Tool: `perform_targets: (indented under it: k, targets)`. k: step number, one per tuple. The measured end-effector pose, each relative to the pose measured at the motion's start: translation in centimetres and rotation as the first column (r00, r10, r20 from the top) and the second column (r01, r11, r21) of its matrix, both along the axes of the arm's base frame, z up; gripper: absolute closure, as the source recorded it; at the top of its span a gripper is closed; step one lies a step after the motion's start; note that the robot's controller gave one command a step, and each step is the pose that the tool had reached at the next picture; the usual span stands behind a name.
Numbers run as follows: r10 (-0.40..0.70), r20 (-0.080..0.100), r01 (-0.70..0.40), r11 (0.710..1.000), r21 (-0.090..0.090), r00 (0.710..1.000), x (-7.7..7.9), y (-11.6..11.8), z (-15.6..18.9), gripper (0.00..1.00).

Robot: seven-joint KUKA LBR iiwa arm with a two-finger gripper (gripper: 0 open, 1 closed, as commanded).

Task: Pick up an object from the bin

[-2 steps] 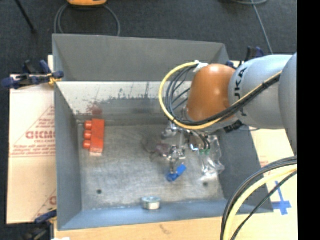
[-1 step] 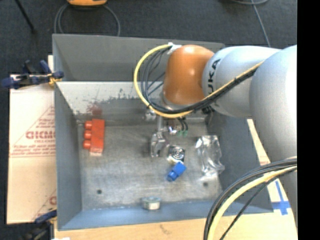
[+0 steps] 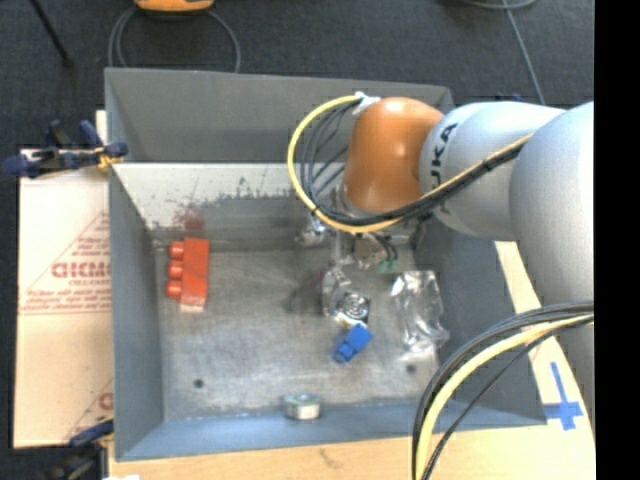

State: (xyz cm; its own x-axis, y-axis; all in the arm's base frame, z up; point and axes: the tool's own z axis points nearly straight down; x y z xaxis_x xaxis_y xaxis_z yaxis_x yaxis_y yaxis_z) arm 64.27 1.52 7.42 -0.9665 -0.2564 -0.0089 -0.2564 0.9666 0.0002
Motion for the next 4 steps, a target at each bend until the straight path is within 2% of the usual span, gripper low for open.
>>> perform_targets:
  k: [1, 2, 3, 4]
  targets:
    - [-0.003, 0.001, 0.003, 1.000, 0.000, 1.000, 0.2, 0.0, 0.2, 0.00]
    - [-0.005, 0.002, 0.005, 1.000, 0.000, 1.000, 0.3, -0.1, 0.4, 1.00]
    - [-0.008, 0.003, 0.008, 1.000, -0.001, 1.000, 0.6, -0.1, 4.3, 1.00]
    - [-0.011, 0.002, 0.011, 1.000, 0.000, 1.000, 0.8, -0.1, 5.3, 1.00]
